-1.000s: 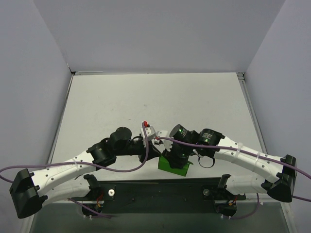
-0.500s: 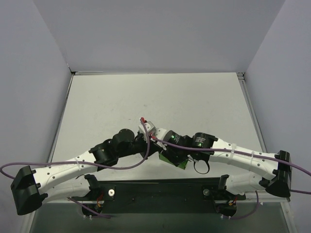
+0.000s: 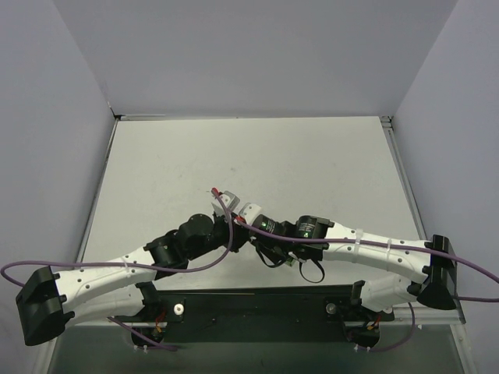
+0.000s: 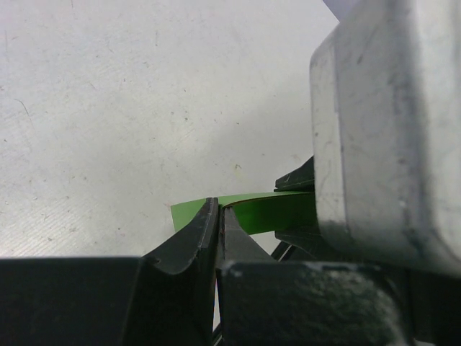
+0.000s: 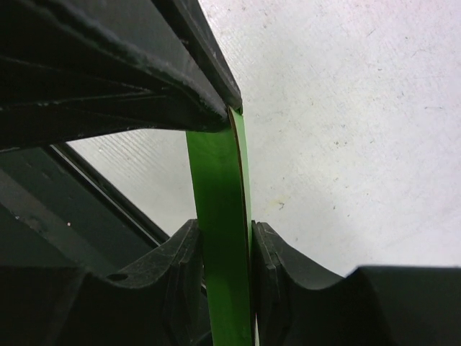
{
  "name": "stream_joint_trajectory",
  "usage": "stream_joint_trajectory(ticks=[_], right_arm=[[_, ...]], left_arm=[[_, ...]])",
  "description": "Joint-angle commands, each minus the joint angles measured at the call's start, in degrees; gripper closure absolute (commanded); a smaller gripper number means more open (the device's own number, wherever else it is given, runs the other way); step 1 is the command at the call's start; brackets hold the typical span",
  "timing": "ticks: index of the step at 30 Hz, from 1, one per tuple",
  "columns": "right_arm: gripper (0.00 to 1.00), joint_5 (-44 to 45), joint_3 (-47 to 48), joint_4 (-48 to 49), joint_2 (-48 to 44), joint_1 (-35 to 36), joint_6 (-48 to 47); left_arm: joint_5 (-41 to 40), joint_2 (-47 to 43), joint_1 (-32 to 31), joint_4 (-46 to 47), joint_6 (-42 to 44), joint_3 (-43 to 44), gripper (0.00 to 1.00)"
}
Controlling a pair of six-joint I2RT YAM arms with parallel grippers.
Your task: Fold the paper box
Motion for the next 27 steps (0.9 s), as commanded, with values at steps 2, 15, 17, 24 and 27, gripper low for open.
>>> stream_joint_trajectory(ticks=[2,15,17,24,27], right_arm=[[0.83,9.68,2.25,0.20,-0.14,-0.30,-1.07],[0.83,3.44,1.37,1.86,-1.28,-0.39,-1.69],[0.83,3.26,1.02,2.22,-1.37,-0.56,-1.69],[0.84,2.91,-4.23,9.06,-1.02,-0.74,-2.30],[0.84,3.17,-8.45,15.56,-1.11,-0.74,-2.92]], left_arm=[[0.74,-1.25,-1.43,0.41,-5.03,-2.34,0.96],[-2.69,-2.84,-2.66,8.06,-3.80,-8.58,0.98],[-2.95,-2.49,-2.83,8.85,-3.71,-9.20,0.98],[-6.81,-2.05,-3.71,9.82,-2.83,-10.70,0.99],[-8.49,-1.61,-4.06,10.35,-1.34,-11.57,0.99]])
